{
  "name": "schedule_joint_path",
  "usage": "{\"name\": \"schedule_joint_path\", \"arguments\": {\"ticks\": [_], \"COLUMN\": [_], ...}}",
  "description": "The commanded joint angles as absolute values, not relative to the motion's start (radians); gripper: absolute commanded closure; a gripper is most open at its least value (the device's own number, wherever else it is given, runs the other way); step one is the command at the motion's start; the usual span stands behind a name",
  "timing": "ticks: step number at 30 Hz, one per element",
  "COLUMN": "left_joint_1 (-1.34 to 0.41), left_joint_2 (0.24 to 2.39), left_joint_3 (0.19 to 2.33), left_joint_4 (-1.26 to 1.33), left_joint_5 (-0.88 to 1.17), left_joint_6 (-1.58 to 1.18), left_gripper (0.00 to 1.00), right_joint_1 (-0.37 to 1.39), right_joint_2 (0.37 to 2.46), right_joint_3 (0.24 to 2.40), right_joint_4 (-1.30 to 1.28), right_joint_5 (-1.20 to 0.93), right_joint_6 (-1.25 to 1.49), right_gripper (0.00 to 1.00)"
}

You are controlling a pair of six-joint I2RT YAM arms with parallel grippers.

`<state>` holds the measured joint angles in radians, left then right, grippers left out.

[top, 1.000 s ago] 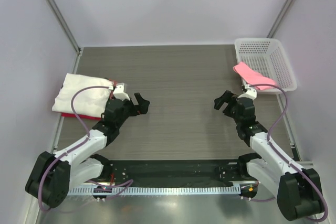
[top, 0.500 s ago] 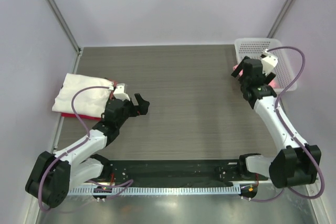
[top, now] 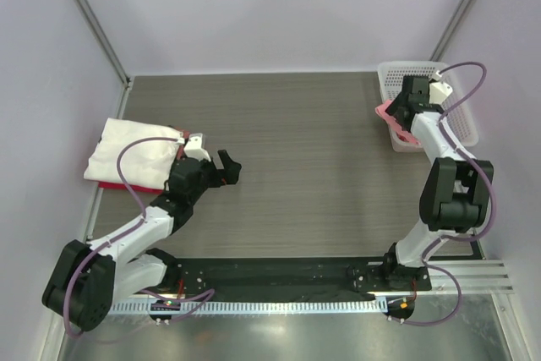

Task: Fold and stack the t-shirts
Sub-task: Grab the tshirt from the pile

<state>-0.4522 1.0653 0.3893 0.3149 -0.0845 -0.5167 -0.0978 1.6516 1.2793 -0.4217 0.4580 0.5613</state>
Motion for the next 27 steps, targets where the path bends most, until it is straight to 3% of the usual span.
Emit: {"name": "schedule_joint_path", "arguments": {"ticks": [1,4,7,8,14,19,24,27], "left_joint_1": [-0.456,-0.457,-0.457,-0.456,-0.456,-0.457,-0.457,-0.456], "left_joint_2": [1.068,1.077,1.081,1.084,1.086,1.091,1.088,1.086], "left_joint_3": [0.420,0.425,0.429,0.428,0.431,0.431,0.431,0.431], "left_joint_4": [0.333,0.333,0.333,0.333,0.334,0.333,0.331,0.333], "left_joint_5": [-0.084,-0.081,-0.081,-0.080,-0.077,-0.077,-0.078,-0.078], "left_joint_6": [-0.503,-0.503,-0.503,-0.503,-0.505,-0.503,-0.503,-0.503], "left_gripper": [0.01,0.01,0.00,0.00,0.00,0.00,0.00,0.01], "right_joint_1": [-0.130,-0.159,-0.170,-0.172,-0.170,-0.163,-0.028,0.176], "right_joint_2": [1.699,1.739,1.747,1.727,1.513,1.319,1.284,1.356], "right_joint_3": [1.328,1.313,1.313,1.310,1.301,1.328,1.581,1.810], "right_joint_4": [-0.423,-0.394,-0.380,-0.382,-0.377,-0.284,-0.302,-0.385], "right_joint_5": [0.452,0.451,0.459,0.472,0.519,0.244,-0.045,-0.110], "right_joint_6": [0.638,0.670,0.669,0.667,0.649,0.615,0.591,0.563], "right_gripper": [0.07,0.19,0.74,0.99,0.99,0.99,0.99,0.99]}}
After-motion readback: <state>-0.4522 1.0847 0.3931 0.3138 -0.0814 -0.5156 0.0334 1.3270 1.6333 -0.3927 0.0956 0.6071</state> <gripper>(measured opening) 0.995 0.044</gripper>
